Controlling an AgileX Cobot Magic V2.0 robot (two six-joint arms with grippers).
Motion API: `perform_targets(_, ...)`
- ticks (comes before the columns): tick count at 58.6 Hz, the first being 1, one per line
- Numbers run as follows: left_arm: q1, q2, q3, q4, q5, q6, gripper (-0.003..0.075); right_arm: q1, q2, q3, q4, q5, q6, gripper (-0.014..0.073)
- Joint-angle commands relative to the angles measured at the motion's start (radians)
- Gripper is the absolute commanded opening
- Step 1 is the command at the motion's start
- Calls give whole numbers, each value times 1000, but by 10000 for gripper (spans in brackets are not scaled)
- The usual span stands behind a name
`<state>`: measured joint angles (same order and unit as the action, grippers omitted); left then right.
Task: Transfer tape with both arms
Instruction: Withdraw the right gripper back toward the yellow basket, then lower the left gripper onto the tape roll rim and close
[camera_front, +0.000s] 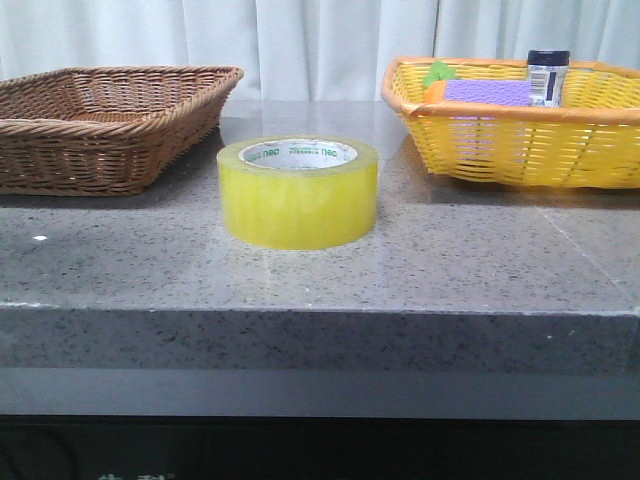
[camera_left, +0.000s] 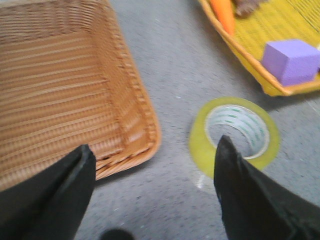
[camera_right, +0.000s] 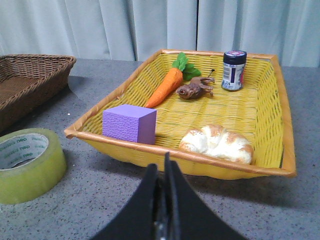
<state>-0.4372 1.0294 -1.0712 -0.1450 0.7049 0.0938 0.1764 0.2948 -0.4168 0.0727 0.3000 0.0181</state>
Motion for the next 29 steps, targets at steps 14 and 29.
perform_targets(14, -179, 322, -281, -7, 82, 1, 490, -4, 7, -25, -12, -72, -3, -69)
perform_targets(29, -205, 530, -425, 25, 131, 1, 490, -4, 7, -25, -12, -67, -3, -69)
